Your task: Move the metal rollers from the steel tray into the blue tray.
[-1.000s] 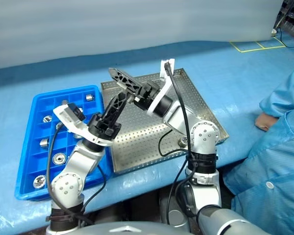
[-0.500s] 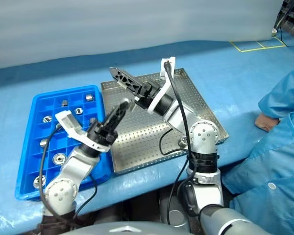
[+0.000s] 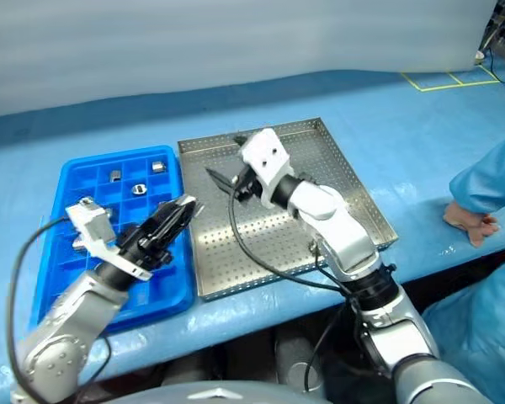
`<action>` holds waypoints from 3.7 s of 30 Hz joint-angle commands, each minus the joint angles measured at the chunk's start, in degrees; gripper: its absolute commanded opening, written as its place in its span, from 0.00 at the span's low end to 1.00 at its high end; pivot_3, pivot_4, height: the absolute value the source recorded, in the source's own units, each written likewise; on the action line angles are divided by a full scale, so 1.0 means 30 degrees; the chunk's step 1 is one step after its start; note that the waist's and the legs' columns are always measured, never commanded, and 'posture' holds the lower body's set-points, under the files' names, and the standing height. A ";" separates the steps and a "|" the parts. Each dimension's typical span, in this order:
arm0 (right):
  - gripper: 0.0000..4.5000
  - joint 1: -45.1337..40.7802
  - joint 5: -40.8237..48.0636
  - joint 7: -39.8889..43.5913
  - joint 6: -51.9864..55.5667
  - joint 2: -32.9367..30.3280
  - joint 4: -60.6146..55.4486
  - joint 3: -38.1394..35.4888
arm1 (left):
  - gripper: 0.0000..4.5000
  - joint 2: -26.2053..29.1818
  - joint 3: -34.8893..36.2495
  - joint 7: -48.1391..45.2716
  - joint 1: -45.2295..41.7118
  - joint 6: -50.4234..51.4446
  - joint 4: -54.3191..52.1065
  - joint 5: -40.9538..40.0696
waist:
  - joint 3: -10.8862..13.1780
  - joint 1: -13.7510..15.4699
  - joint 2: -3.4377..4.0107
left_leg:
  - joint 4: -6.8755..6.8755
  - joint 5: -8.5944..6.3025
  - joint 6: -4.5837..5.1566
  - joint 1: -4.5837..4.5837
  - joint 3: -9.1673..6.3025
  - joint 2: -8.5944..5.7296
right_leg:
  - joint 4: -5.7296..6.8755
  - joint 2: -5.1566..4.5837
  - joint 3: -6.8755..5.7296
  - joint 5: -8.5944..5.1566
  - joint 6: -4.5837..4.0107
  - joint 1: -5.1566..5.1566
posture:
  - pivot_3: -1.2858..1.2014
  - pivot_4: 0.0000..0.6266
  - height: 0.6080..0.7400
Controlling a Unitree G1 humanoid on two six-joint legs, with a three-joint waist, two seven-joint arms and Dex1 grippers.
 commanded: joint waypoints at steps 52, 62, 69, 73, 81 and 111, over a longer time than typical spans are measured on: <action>0.88 0.3439 -0.0568 -0.1370 1.0656 -0.2083 -0.4216 -0.5057 | 0.93 0.0595 -0.5628 -0.1533 -0.2166 0.1076 0.1410 0.7321 | -0.0039 0.1166 -0.0056 | 0.0076 -0.0003 0.0006 -0.0022 0.0147 -0.0034 | 0.0045 -0.0025 0.0012 0.0060 -0.0057 -0.0024 | 0.44 0.24 1.00; 0.88 0.4525 0.1043 -0.1010 1.5479 -0.4176 -0.6306 -0.6445 | 0.93 -0.0875 -0.7486 -0.3657 -0.3329 -0.0791 0.2970 0.7726 | -0.0041 -0.0480 -0.0050 | 0.0079 -0.0006 0.0009 -0.0003 0.0123 -0.0016 | 0.0041 -0.0012 0.0024 0.0019 0.0021 0.0005 | 0.41 0.24 1.00; 0.88 0.5002 0.1463 -0.1237 1.6248 -0.3588 -0.5360 -0.6274 | 0.93 -0.1397 -0.7767 -0.3836 -0.3761 -0.1228 0.3671 0.8468 | -0.0042 -0.1614 -0.0053 | 0.0083 -0.0005 0.0012 0.0058 0.0054 -0.0021 | 0.0040 -0.0008 0.0029 0.0014 0.0046 0.0068 | 0.40 0.24 1.00; 0.88 0.4988 0.1576 -0.1361 1.6123 -0.2691 -0.4407 -0.6032 | 0.93 -0.1603 -0.7698 -0.3838 -0.3806 -0.1206 0.3819 0.8681 | -0.0043 -0.2001 -0.0054 | 0.0084 -0.0004 0.0014 0.0060 0.0045 -0.0023 | 0.0041 -0.0007 0.0043 0.0023 0.0064 0.0069 | 0.41 0.24 1.00; 0.88 0.4479 0.1058 -0.1463 1.5225 -0.1784 -0.1983 -0.4914 | 0.93 -0.1817 -0.7439 -0.3669 -0.3607 -0.1062 0.3708 0.8964 | -0.0047 -0.2133 -0.0056 | 0.0079 -0.0004 0.0015 0.0064 0.0032 -0.0025 | 0.0039 -0.0005 0.0047 0.0028 0.0075 0.0077 | 0.42 0.24 1.00; 0.40 -0.0882 0.2032 0.1583 0.8152 0.6105 0.1213 -0.0407 | 0.94 -0.1548 0.2874 0.2232 -0.0531 0.1351 0.0660 1.0038 | -0.0046 0.0056 -0.0069 | 0.0060 -0.0005 0.0017 0.0030 -0.0019 0.0018 | 0.0018 -0.0052 0.0000 0.0161 0.0136 0.0055 | 0.51 0.24 1.00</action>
